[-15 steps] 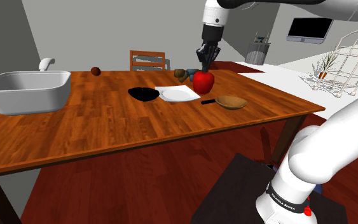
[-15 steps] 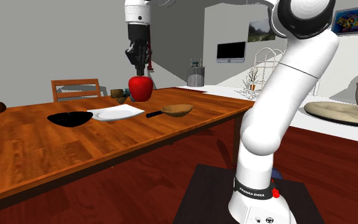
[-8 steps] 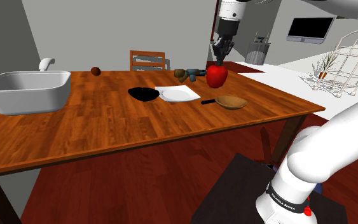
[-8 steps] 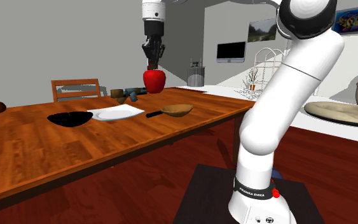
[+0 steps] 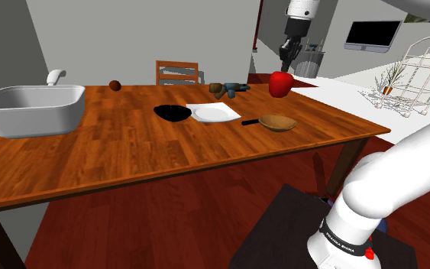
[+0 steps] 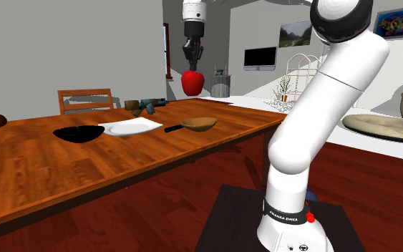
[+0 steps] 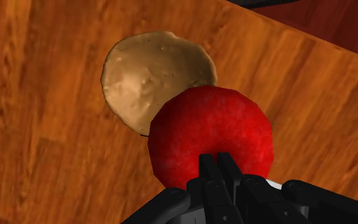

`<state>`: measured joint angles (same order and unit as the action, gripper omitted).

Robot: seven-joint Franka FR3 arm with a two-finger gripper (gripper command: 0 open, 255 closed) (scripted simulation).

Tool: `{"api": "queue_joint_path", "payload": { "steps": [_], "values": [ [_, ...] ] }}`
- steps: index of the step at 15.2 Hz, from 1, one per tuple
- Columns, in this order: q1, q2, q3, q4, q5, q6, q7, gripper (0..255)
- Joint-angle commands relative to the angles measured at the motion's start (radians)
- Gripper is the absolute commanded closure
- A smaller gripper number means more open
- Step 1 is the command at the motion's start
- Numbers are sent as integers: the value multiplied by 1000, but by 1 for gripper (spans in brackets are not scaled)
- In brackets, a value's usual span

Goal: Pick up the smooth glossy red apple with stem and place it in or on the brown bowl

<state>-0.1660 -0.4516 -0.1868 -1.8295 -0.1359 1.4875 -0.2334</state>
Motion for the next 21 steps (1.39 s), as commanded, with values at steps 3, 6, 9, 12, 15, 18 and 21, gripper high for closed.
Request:
{"api": "queue_joint_path", "payload": {
  "steps": [3, 6, 9, 12, 15, 18, 21],
  "values": [
    [-24, 36, -81, 93, -16, -44, -114, 255],
    [-26, 15, -81, 31, -21, -4, -108, 255],
    [-28, -4, -81, -27, -25, 36, -103, 255],
    [-30, -21, -82, -83, -29, 75, -98, 255],
    [-32, -36, -84, -137, -33, 114, -94, 255],
    [-35, -49, -86, -189, -37, 153, -89, 255],
    [-37, -60, -88, -238, -41, 191, -86, 255]
  ]
}}
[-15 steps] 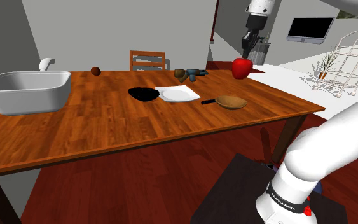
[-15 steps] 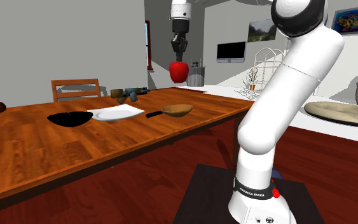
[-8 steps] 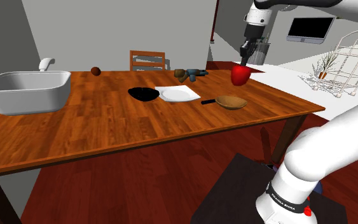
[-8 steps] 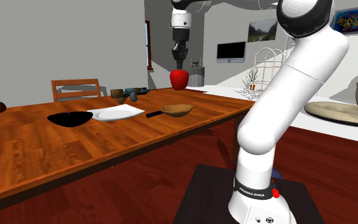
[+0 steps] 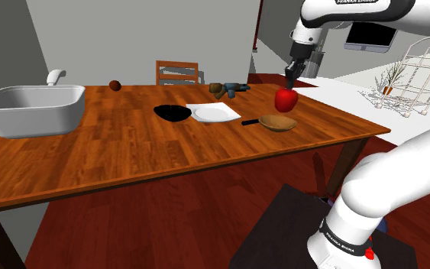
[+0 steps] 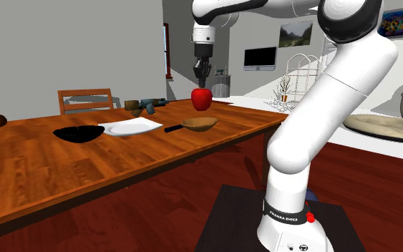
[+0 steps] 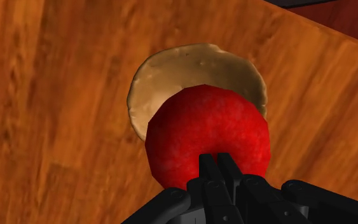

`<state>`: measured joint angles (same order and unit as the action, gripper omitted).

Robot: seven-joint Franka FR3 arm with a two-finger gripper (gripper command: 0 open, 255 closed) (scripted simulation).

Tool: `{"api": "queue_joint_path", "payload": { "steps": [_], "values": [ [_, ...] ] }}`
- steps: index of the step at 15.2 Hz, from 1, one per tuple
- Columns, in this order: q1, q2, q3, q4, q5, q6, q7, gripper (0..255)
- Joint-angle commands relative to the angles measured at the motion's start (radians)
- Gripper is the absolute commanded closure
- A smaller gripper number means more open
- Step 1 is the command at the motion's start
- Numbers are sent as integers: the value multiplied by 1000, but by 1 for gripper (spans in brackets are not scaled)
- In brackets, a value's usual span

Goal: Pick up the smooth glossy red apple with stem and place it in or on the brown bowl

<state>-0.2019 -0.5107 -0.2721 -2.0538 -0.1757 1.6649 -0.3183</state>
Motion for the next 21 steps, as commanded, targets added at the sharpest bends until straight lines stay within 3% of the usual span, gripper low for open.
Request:
{"api": "queue_joint_path", "payload": {
  "steps": [1, 8, 15, 16, 21],
  "values": [
    [-2, -4, -3, -30, -3, 27, 1, 255],
    [-7, -21, -11, -134, -12, 114, 8, 255],
    [-6, -21, -11, -134, -12, 114, 8, 255],
    [-6, -21, -11, -134, -12, 114, 8, 0],
    [-6, -21, -11, -134, -12, 114, 8, 0]
  ]
}}
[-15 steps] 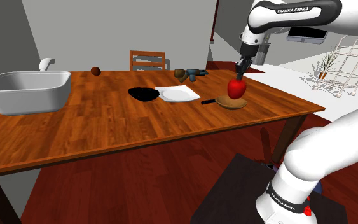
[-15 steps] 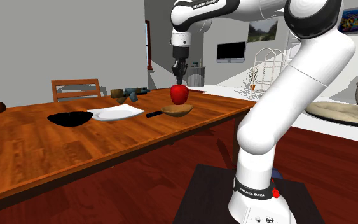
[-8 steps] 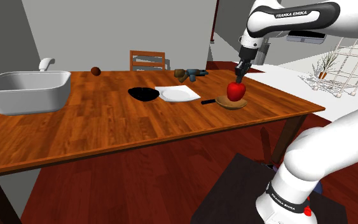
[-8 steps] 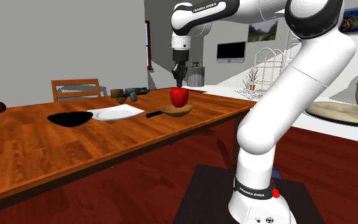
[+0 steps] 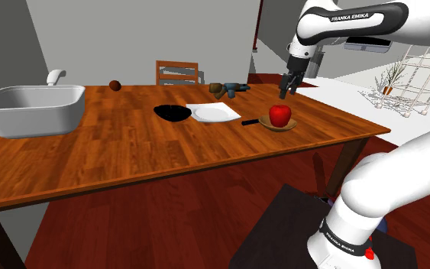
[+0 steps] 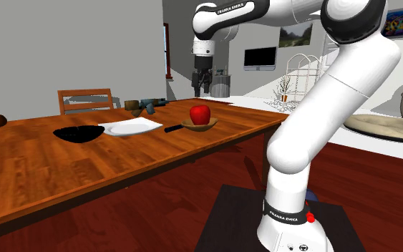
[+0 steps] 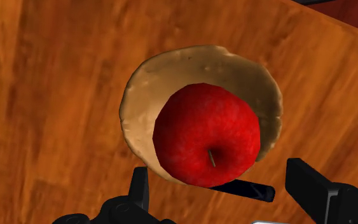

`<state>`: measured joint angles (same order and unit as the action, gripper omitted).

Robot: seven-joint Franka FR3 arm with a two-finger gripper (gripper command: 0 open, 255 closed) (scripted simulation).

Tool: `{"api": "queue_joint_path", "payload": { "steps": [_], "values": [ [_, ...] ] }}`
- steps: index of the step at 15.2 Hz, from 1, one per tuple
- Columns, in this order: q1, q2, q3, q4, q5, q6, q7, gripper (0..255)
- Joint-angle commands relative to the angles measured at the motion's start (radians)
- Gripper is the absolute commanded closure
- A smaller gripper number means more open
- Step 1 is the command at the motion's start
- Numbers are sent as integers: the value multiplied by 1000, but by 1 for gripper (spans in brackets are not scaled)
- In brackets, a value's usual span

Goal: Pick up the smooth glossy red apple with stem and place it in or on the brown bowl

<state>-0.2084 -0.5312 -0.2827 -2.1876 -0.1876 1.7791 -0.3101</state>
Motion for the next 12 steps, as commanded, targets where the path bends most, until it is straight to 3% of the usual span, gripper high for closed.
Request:
{"api": "queue_joint_path", "payload": {
  "steps": [1, 4, 12],
  "values": [
    [2, 0, 4, 34, 3, -33, -1, 0],
    [6, 9, 16, 134, 11, -125, -5, 0],
    [6, 9, 16, 134, 11, -125, -5, 0]
  ]
}}
